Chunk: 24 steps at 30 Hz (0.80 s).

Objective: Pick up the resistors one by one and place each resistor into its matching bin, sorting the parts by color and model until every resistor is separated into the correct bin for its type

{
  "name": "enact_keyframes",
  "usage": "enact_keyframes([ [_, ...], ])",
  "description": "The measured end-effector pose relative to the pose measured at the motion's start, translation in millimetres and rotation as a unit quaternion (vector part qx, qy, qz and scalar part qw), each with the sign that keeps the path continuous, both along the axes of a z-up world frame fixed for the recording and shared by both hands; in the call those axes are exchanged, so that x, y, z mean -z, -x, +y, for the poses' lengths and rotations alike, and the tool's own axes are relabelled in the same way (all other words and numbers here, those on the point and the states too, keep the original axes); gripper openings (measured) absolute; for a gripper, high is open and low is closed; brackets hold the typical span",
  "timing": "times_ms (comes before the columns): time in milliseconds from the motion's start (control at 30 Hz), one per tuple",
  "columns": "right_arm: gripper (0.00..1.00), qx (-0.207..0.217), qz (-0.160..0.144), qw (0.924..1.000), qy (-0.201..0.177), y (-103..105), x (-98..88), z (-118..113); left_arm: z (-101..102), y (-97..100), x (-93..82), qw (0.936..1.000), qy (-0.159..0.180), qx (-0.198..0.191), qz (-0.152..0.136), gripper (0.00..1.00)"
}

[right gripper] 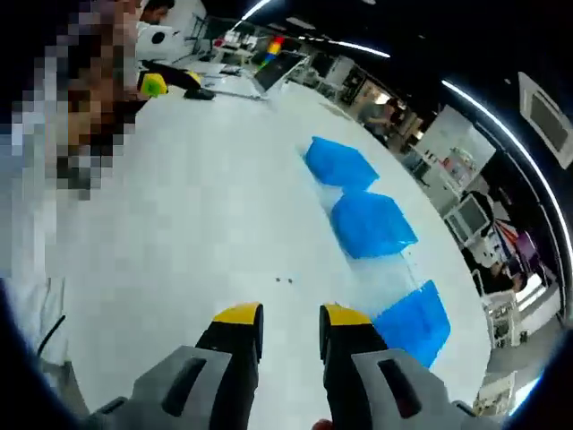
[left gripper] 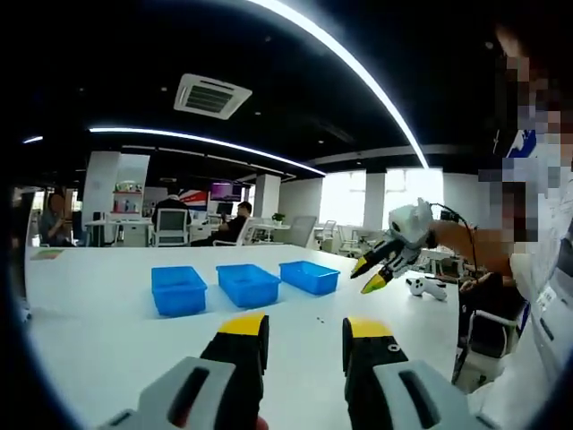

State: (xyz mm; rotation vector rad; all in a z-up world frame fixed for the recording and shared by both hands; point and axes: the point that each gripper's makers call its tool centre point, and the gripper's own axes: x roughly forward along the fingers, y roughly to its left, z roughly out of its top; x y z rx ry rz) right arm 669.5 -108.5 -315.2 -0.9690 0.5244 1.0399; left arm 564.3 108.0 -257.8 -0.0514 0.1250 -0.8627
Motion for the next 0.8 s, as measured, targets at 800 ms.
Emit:
enact_keyframes([
  [800, 0.15, -0.173, 0.141, 0.9536, 0.203, -33, 78.2, 29, 7, -7.0, 7.7, 0.9999, 0.004, -0.009, 0.01, 0.34],
])
